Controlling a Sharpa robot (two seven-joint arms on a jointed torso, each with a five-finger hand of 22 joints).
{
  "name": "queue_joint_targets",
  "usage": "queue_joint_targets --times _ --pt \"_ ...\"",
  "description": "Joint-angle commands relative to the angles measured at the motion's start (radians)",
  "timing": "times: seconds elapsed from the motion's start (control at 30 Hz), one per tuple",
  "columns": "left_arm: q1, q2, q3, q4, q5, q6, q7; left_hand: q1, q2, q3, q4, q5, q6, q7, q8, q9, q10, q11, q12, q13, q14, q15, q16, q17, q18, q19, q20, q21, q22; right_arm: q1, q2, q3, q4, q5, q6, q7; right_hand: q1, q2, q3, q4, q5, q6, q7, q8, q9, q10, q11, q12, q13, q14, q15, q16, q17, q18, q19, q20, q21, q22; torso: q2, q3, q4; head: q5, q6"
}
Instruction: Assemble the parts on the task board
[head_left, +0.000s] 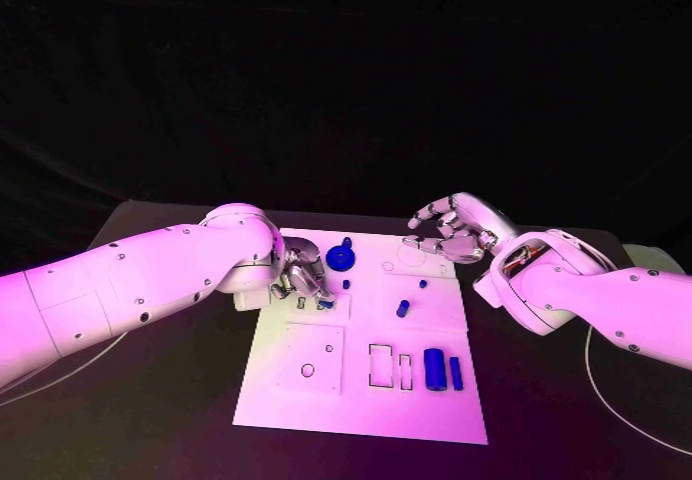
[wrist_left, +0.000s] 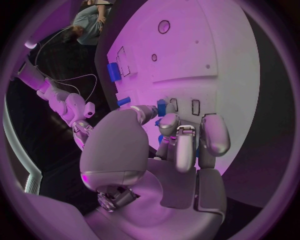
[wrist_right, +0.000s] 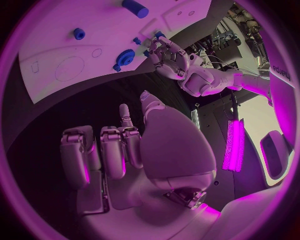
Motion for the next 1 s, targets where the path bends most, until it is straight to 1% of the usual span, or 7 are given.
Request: queue_joint_targets --times 0.03,0.23,0.43,0.5,0.6,0.83,1.0 --pt "0.000 -0.010 0.002 0.019 0.073 -0.063 0.017 -0.032 0.000 0.216 -0.210 0.023 0.000 0.001 0.006 0.011 0.007 0.003 0.001 0.004 0.098 -0.003 0.006 0.245 -0.019 -0.001 0.006 0.004 0.001 -0.001 0.000 0.000 -0.001 -0.010 0.012 0.000 0.002 0.009 -0.003 0.001 0.005 -0.007 -0.001 0.005 0.001 0.043 -0.005 -0.004 0.193 0.089 -0.006 -0.004 0.190 -0.008 0.091 -0.007 -0.005 0.246 -0.001 0.0009 0.0014 -0.001 0.002" --pt "0.000 -0.037 0.006 0.063 0.108 -0.140 0.037 -0.058 -0.006 0.236 -0.235 0.052 0.009 -0.002 0.013 0.022 0.017 0.000 0.009 0.012 0.100 -0.005 0.010 0.251 -0.019 0.001 0.004 0.006 0.005 -0.001 -0.005 -0.001 -0.003 -0.010 0.013 -0.001 0.001 0.009 -0.004 0.001 0.006 -0.007 -0.001 0.005 0.001 0.043 -0.005 -0.004 0.193 0.089 -0.006 -0.004 0.190 -0.008 0.091 -0.007 -0.005 0.246 -0.005 0.0005 0.0075 -0.005 0.004" --pt "-0.003 -0.051 0.003 0.080 0.094 -0.173 0.046 -0.078 -0.011 0.251 -0.256 0.089 0.019 -0.005 0.017 0.030 0.026 -0.003 0.014 0.018 0.100 -0.009 0.010 0.252 -0.020 0.007 0.000 0.012 0.015 -0.001 -0.010 -0.001 -0.003 -0.010 0.017 -0.006 -0.003 0.009 -0.005 0.003 0.008 -0.008 -0.001 0.006 0.003 0.043 -0.005 -0.005 0.192 0.088 -0.006 -0.004 0.189 -0.008 0.090 -0.007 -0.007 0.244 -0.011 0.0013 0.0131 -0.011 -0.002" --pt "-0.004 -0.054 0.002 0.083 0.076 -0.173 0.045 -0.079 -0.012 0.252 -0.259 0.093 0.020 -0.006 0.017 0.031 0.027 -0.004 0.014 0.018 0.100 -0.009 0.010 0.251 -0.021 0.008 0.000 0.013 0.017 -0.001 -0.011 -0.001 -0.004 -0.010 0.019 -0.007 -0.005 0.009 -0.006 0.004 0.009 -0.008 -0.001 0.007 0.003 0.043 -0.005 -0.005 0.192 0.088 -0.006 -0.004 0.190 -0.007 0.089 -0.007 -0.007 0.244 -0.010 0.0011 0.0116 -0.009 -0.005" --pt "-0.009 -0.059 0.000 0.089 0.026 -0.165 0.039 -0.081 -0.014 0.254 -0.265 0.098 0.022 -0.006 0.018 0.032 0.030 -0.005 0.017 0.021 0.101 -0.010 0.012 0.253 -0.022 0.011 -0.001 0.016 0.022 -0.002 -0.012 -0.001 -0.004 -0.010 0.020 -0.008 -0.005 0.009 -0.006 0.004 0.009 -0.008 -0.001 0.007 0.003 0.043 -0.005 -0.005 0.192 0.088 -0.006 -0.004 0.190 -0.007 0.089 -0.007 -0.007 0.244 -0.012 0.0010 0.0138 -0.006 -0.009" --pt "-0.017 -0.065 -0.002 0.098 -0.060 -0.123 0.019 -0.092 -0.022 0.261 -0.281 0.133 0.031 -0.009 0.023 0.039 0.040 -0.008 0.024 0.030 0.102 -0.013 0.013 0.256 -0.024 0.020 -0.004 0.023 0.036 -0.002 -0.011 -0.001 -0.007 -0.010 0.019 -0.008 -0.007 0.009 -0.007 0.004 0.009 -0.009 -0.001 0.008 0.004 0.043 -0.005 -0.005 0.192 0.088 -0.006 -0.004 0.189 -0.007 0.089 -0.007 -0.007 0.244 -0.011 0.0011 0.0130 -0.004 -0.009" --pt "-0.022 -0.062 -0.005 0.095 -0.090 -0.101 0.010 -0.095 -0.023 0.263 -0.284 0.144 0.034 -0.010 0.023 0.040 0.042 -0.008 0.025 0.031 0.102 -0.014 0.013 0.255 -0.025 0.021 -0.005 0.024 0.037 -0.003 -0.009 -0.002 -0.008 -0.010 0.019 -0.009 -0.007 0.009 -0.007 0.004 0.009 -0.009 -0.001 0.008 0.004 0.043 -0.005 -0.005 0.192 0.088 -0.006 -0.004 0.189 -0.007 0.089 -0.007 -0.007 0.244 -0.010 0.0019 0.0106 0.002 -0.012"
